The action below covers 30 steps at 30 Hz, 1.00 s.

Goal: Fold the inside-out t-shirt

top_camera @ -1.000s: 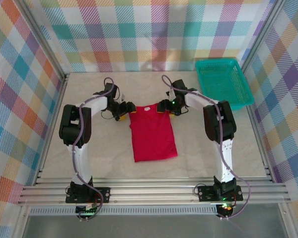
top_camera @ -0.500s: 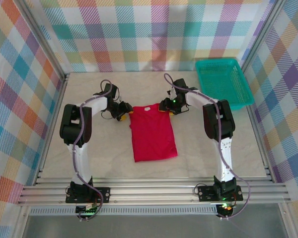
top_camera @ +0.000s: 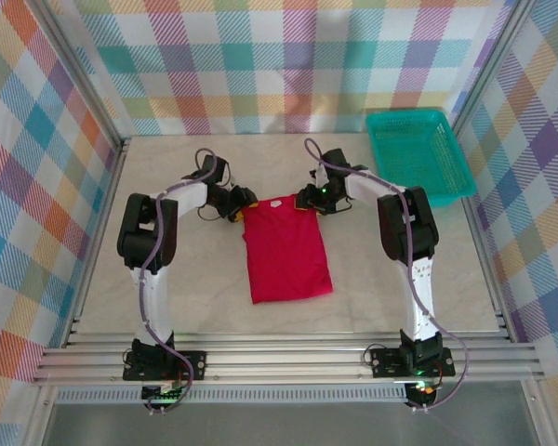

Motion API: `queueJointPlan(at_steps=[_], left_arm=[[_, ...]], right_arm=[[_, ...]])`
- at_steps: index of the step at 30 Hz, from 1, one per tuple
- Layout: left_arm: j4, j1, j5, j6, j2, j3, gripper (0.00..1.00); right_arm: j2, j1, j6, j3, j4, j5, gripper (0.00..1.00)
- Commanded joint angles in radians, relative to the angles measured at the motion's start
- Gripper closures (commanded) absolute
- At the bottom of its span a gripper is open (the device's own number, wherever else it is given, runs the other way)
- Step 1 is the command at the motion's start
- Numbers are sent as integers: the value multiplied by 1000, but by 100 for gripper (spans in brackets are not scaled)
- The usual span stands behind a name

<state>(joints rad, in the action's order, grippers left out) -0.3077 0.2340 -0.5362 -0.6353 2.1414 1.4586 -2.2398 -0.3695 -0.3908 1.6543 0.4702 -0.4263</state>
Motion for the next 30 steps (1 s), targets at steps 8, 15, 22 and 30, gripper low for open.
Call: queueJointPlan(at_steps=[8,15,22,30], left_arm=[[222,127,-77,11,170,26,100],[74,99,-13,63,41,151,100],[-111,63,22,115,-16,433,100],[-121,36,33,125,-149,535,100]], right_arm=[[-15,-2,26,22,12,-25,83],[38,10,51,114,80,-6,98],[63,36,82,348,206,9,98],[146,49,128,552,320,18,98]])
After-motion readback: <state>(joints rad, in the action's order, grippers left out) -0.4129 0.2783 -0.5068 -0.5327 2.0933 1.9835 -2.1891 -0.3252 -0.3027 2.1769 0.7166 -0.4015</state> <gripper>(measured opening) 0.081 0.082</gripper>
